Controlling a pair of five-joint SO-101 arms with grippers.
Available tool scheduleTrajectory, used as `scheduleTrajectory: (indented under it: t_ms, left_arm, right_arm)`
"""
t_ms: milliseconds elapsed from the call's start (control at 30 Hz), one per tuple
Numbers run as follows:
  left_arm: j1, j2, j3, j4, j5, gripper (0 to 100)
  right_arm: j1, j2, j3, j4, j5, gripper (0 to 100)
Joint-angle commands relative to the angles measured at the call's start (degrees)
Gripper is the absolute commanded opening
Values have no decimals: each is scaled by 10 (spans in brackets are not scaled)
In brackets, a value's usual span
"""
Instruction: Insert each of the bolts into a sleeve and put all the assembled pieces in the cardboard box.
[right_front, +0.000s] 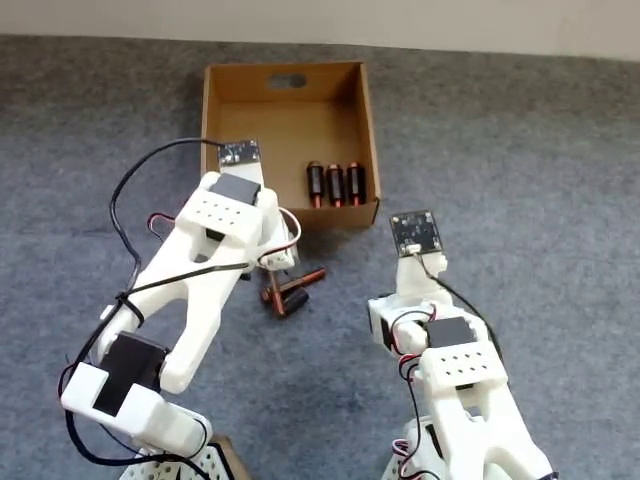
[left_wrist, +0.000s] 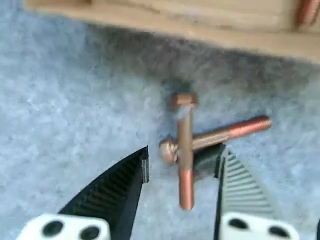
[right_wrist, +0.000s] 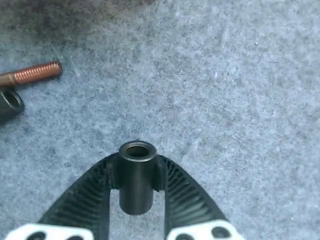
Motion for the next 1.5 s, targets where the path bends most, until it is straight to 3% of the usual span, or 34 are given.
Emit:
scheduleTrajectory:
  t_ms: [0, 167, 567, 800, 933, 1067, 1200, 1467]
  left_arm:
    - [7, -1, 35, -77, 6, 188]
    - [4, -2, 97, -160, 6, 165]
    - [7, 65, 87, -165, 47, 161]
    - [3, 120, -16, -61, 47, 152]
    - [3, 116, -30, -38, 46, 1]
    - [3, 116, -29, -34, 46, 5]
    - [3, 102, -50, 24, 43, 8]
    - [-19, -72, -23, 97, -95, 8]
  right_arm:
    - [4, -7, -2, -10, -4, 5]
    - [4, -7, -2, -10, -4, 5]
    - [5, -7, -2, -10, -4, 5]
    - [5, -7, -2, -10, -4, 5]
    - [5, -7, -2, -10, -4, 5]
    - [5, -7, -2, -10, -4, 5]
    - [5, -7, -2, -10, -4, 5]
    - [6, -7, -2, -10, -4, 5]
